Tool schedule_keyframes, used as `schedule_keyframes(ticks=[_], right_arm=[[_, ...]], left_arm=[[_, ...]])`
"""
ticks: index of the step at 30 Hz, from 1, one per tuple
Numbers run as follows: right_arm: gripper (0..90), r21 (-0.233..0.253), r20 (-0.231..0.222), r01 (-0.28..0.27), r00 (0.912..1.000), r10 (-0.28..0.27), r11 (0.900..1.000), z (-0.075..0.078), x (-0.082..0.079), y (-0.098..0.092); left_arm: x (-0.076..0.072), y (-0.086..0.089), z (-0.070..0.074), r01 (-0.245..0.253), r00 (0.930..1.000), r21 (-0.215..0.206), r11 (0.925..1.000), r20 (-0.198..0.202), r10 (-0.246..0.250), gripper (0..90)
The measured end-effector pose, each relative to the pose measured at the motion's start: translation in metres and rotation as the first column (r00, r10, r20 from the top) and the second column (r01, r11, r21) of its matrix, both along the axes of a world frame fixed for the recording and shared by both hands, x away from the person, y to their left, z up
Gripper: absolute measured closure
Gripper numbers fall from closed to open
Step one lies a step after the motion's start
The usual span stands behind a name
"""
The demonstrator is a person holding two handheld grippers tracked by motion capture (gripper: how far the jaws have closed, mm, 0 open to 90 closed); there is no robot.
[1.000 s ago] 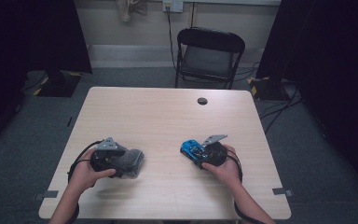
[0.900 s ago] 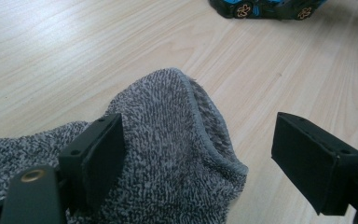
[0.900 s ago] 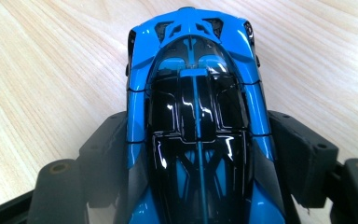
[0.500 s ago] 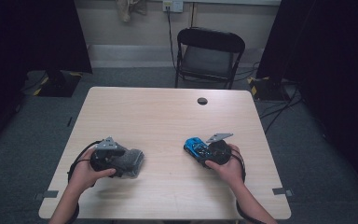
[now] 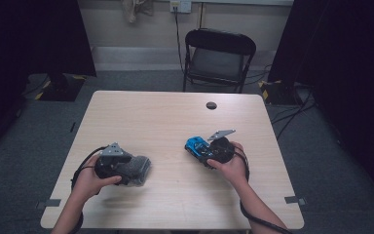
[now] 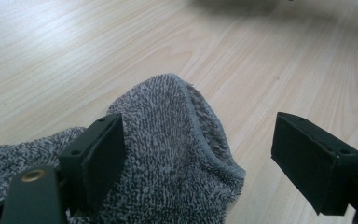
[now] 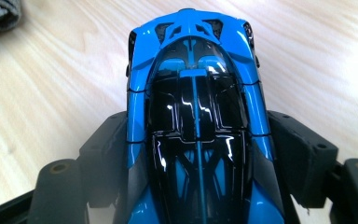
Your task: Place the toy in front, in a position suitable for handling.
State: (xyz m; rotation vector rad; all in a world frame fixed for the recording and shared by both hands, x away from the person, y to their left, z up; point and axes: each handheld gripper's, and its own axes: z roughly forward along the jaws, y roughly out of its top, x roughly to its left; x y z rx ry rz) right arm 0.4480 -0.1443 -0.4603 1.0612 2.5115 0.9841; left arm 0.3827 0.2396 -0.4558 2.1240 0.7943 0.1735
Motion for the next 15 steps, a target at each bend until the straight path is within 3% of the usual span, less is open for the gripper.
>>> schedule_keyframes(ticks=[7, 15], right_arm=[[26.5, -0.031, 0.006, -0.019, 0.9998, 0.019, 0.999, -0.001, 0.013, 0.027], [26.5, -0.003, -0.026, -0.041, 0.9988, 0.041, 0.999, -0.018, 0.011, 0.044]], left_arm=[[0.000, 0.001, 0.001, 0.002, 1.0000, -0.008, 1.0000, 0.003, -0.002, 17.2], [0.000, 0.000, -0.001, 0.009, 1.0000, -0.004, 1.0000, -0.003, -0.009, 17.2]])
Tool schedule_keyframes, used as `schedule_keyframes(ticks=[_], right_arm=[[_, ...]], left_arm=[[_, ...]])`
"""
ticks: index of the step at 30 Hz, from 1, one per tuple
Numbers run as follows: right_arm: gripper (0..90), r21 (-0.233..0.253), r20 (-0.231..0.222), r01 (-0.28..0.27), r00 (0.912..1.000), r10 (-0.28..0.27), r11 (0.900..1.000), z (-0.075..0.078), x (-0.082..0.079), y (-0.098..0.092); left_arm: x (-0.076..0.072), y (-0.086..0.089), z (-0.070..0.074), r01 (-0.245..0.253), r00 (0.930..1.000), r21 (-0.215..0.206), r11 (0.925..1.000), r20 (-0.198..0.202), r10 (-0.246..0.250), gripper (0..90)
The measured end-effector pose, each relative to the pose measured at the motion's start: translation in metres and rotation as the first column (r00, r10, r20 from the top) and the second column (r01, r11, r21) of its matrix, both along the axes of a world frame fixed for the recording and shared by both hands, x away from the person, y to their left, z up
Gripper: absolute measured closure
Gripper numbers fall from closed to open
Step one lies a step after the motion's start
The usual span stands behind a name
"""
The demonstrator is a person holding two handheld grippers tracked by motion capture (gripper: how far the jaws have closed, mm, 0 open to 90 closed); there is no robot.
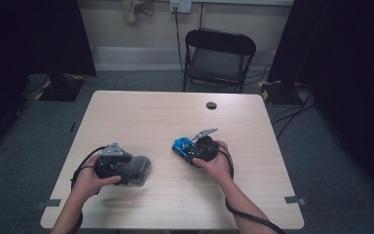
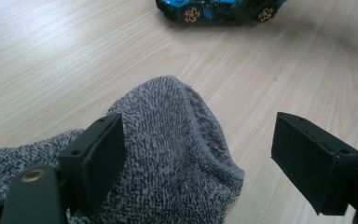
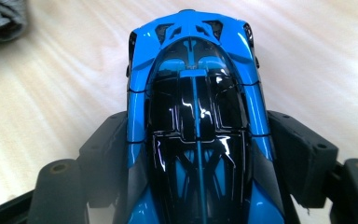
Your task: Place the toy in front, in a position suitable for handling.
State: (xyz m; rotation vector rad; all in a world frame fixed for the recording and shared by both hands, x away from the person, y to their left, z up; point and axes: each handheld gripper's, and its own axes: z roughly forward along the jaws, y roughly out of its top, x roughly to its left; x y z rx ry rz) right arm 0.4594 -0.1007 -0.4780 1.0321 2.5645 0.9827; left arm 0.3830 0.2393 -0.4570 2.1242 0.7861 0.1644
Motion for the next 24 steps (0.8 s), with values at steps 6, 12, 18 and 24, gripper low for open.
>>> schedule_keyframes(ticks=[6, 12, 18, 24], right_arm=[[28.0, -0.014, 0.015, -0.026, 0.9995, 0.026, 1.000, -0.0066, -0.0087, 0.0067], [27.8, -0.019, 0.023, -0.040, 0.9989, 0.040, 0.999, -0.0083, -0.0104, 0.0037], [27.5, -0.012, 0.029, -0.054, 0.9981, 0.054, 0.998, -0.0092, -0.0095, 0.0022], [26.5, -0.001, 0.039, -0.066, 0.9970, 0.066, 0.998, -0.0107, -0.0102, 0.0001]], left_arm=[[-0.0004, -0.0018, -0.0003, 0.001, 1.0000, 0.005, 1.0000, -0.001, -0.001, 17.2], [-0.0006, -0.0020, -0.0006, 0.002, 1.0000, 0.006, 1.0000, -0.003, -0.002, 17.2], [-0.0010, -0.0022, -0.0002, 0.003, 1.0000, 0.005, 1.0000, -0.004, -0.003, 17.2], [-0.0013, -0.0025, -0.0004, 0.006, 1.0000, 0.006, 1.0000, -0.005, -0.006, 17.1]])
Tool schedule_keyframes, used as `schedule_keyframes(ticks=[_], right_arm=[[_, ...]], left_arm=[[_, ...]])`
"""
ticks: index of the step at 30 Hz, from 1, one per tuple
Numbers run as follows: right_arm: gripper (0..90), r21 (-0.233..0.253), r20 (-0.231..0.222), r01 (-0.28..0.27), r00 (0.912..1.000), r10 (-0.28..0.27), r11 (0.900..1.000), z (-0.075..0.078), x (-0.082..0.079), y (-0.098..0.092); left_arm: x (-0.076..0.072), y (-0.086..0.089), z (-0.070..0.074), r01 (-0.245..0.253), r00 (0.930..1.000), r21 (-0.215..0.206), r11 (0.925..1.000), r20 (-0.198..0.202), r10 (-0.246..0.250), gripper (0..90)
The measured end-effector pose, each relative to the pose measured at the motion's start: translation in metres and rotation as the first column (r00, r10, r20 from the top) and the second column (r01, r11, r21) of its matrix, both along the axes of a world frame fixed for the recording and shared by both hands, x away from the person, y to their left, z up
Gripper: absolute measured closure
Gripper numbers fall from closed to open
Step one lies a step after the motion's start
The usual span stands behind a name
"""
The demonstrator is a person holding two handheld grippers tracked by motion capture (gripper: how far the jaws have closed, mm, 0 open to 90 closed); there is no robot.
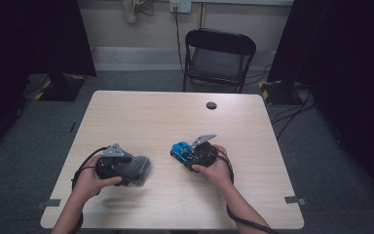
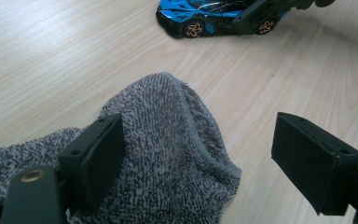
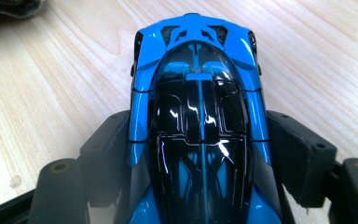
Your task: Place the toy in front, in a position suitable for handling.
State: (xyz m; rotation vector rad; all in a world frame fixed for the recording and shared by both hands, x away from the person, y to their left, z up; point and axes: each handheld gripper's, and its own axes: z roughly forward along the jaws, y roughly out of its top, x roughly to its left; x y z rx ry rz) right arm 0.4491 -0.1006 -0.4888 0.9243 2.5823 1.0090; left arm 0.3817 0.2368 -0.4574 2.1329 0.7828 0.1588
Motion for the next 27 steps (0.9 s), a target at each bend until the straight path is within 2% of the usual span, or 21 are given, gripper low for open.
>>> schedule_keyframes(ticks=[1, 3, 6, 11, 13, 19, 23, 27], right_arm=[[25.1, 0.005, -0.023, -0.002, 0.9997, 0.002, 1.000, 0.000, 0.001, -0.003], [20.9, 0.008, -0.038, 0.005, 0.9993, -0.005, 1.000, -0.002, 0.002, -0.006], [21.0, 0.013, -0.026, 0.007, 0.9996, -0.006, 1.000, -0.003, 0.001, -0.008], [16.4, 0.056, -0.017, 0.004, 0.9999, -0.003, 0.998, 0.002, -0.002, -0.013], [16.1, 0.044, -0.013, 0.005, 0.9999, -0.005, 0.999, 0.004, -0.003, -0.016], [15.7, 0.052, -0.001, -0.003, 1.0000, 0.003, 0.999, 0.007, -0.014, -0.028], [15.4, 0.065, 0.002, -0.001, 1.0000, 0.001, 0.998, 0.002, -0.023, -0.037], [15.3, 0.049, 0.006, 0.005, 1.0000, -0.005, 0.999, -0.006, -0.029, -0.041]], left_arm=[[0.000, 0.000, 0.000, -0.002, 1.0000, -0.002, 1.0000, -0.002, 0.002, 17.1], [0.000, 0.000, 0.000, -0.001, 1.0000, -0.002, 1.0000, -0.001, 0.001, 17.1], [0.000, 0.000, 0.000, -0.002, 1.0000, -0.003, 1.0000, -0.002, 0.001, 17.2], [0.000, 0.001, 0.000, 0.000, 1.0000, -0.002, 1.0000, -0.003, 0.000, 17.2], [0.000, 0.001, 0.000, 0.001, 1.0000, -0.003, 1.0000, -0.005, -0.001, 17.2], [0.000, 0.000, 0.000, -0.001, 1.0000, 0.001, 1.0000, -0.005, 0.001, 17.4], [0.000, 0.000, -0.001, 0.000, 1.0000, 0.003, 1.0000, -0.006, 0.000, 17.4], [0.000, -0.001, -0.001, -0.001, 1.0000, 0.005, 1.0000, -0.007, 0.001, 17.4]])
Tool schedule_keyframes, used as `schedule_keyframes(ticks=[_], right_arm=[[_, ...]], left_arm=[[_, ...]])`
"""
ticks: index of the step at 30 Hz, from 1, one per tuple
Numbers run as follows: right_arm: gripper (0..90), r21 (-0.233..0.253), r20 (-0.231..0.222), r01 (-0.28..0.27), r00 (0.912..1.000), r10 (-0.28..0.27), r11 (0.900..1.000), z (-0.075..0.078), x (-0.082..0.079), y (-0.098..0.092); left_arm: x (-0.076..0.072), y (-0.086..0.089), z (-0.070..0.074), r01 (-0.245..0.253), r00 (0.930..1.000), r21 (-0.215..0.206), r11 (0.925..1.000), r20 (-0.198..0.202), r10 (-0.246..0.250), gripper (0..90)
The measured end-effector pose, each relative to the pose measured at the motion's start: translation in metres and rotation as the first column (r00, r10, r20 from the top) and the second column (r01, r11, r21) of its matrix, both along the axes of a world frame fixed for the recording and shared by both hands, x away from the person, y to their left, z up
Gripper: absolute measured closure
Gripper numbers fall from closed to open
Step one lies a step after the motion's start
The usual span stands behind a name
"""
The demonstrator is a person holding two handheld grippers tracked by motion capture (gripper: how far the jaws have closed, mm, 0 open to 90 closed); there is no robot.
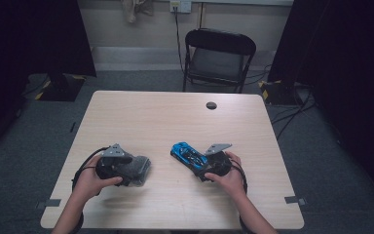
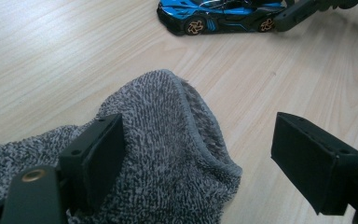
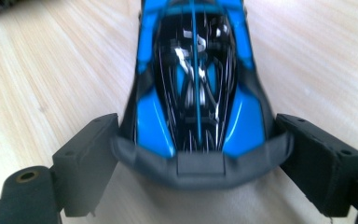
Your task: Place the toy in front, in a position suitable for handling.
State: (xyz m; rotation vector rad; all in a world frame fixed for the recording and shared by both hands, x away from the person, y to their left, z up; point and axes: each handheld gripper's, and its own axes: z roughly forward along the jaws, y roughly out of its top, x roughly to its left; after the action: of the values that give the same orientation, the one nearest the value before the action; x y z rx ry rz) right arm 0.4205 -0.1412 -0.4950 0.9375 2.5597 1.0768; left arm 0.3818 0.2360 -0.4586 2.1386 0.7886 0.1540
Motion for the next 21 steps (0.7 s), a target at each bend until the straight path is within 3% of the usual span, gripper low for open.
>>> schedule_keyframes(ticks=[7, 8, 15, 17, 19, 21], right_arm=[[15.2, 0.015, 0.031, 0.006, 0.9995, -0.007, 1.000, -0.005, -0.005, -0.002], [14.6, 0.006, 0.055, 0.003, 0.9985, -0.003, 1.000, -0.006, -0.007, -0.002], [14.9, 0.006, 0.062, 0.009, 0.9980, -0.009, 1.000, -0.007, -0.007, -0.002], [15.7, 0.007, 0.061, 0.014, 0.9980, -0.015, 1.000, -0.007, -0.008, -0.002], [24.2, 0.013, 0.070, 0.023, 0.9973, -0.023, 1.000, -0.007, -0.009, -0.003], [24.4, 0.019, 0.073, 0.030, 0.9968, -0.032, 0.999, -0.007, -0.011, -0.002]], left_arm=[[0.001, 0.000, -0.001, 0.004, 1.0000, -0.003, 1.0000, -0.005, -0.004, 17.4], [0.001, 0.000, -0.001, 0.003, 1.0000, -0.006, 1.0000, -0.006, -0.003, 17.4], [0.000, 0.002, 0.002, -0.007, 0.9998, 0.008, 0.9999, 0.018, 0.007, 17.3], [0.000, 0.004, 0.005, -0.009, 0.9996, 0.023, 0.9997, 0.027, 0.009, 17.3], [0.000, 0.006, 0.009, -0.007, 0.9987, 0.061, 0.9981, 0.051, 0.004, 17.4], [0.002, 0.008, 0.014, 0.002, 0.9978, 0.083, 0.9966, 0.067, -0.007, 17.3]])
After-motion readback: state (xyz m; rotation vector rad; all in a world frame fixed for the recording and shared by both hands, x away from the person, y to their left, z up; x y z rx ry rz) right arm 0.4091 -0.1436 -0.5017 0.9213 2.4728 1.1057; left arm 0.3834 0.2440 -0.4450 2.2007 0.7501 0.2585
